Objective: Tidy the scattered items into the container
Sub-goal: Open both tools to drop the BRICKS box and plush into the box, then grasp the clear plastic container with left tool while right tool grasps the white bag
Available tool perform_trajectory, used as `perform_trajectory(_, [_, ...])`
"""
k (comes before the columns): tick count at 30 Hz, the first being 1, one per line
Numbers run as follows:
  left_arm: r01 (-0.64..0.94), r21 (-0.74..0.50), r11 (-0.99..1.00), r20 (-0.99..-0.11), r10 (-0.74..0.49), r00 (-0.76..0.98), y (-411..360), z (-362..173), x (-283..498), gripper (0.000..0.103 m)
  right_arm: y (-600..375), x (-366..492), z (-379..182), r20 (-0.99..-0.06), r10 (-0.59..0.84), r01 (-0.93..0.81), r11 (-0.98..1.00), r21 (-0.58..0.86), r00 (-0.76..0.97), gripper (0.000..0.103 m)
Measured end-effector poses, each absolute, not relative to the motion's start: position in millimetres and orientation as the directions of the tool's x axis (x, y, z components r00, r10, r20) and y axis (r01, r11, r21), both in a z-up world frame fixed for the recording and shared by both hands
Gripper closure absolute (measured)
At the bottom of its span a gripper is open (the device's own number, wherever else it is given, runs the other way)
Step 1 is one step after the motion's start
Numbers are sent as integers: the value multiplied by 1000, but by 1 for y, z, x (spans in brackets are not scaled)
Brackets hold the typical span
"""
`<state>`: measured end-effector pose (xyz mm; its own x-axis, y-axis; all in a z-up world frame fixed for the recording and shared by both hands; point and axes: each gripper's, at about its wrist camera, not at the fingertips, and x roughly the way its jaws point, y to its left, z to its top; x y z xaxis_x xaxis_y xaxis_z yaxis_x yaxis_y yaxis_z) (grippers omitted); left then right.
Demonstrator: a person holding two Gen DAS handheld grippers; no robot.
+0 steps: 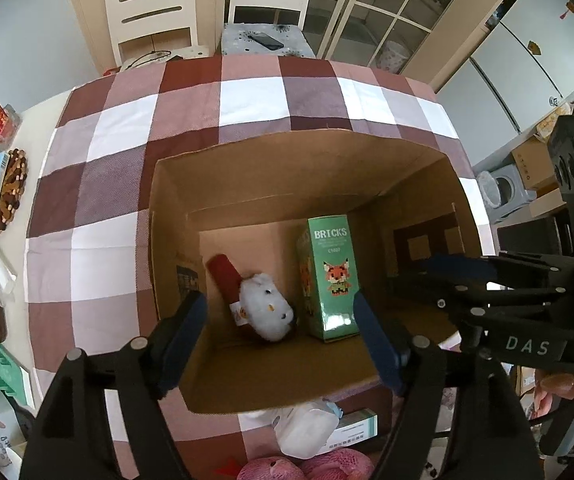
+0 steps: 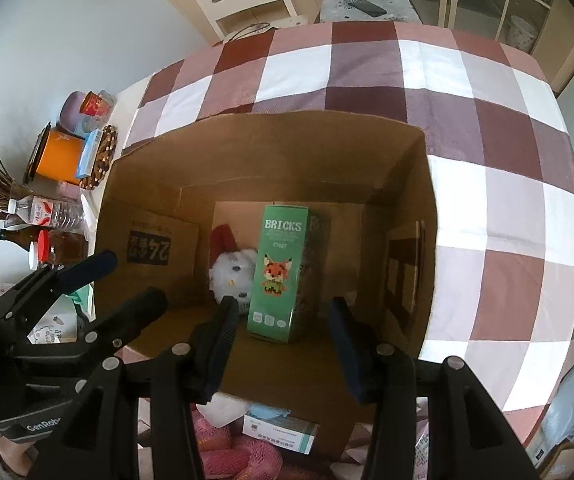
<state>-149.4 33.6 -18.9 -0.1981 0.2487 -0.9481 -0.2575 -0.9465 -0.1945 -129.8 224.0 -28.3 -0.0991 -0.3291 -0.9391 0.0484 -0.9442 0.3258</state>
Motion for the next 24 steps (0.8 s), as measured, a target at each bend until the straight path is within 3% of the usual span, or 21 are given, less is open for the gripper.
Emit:
perform_trajectory(8, [-250, -186, -950, -942, 245, -231, 22, -4, -134, 26, 233, -117, -15, -926, -360, 28, -933, 360, -112, 53])
perform_trajectory(15, [-259, -167, -951, -942, 231, -243, 9, 2, -90, 24, 246, -79, 6, -929, -332, 50, -943, 328, -164, 36])
perform_trajectory(24, [-354, -158, -922, -962, 225, -155, 28, -37, -30, 24, 273, -21, 1, -929, -328, -25, -941, 337, -172, 36])
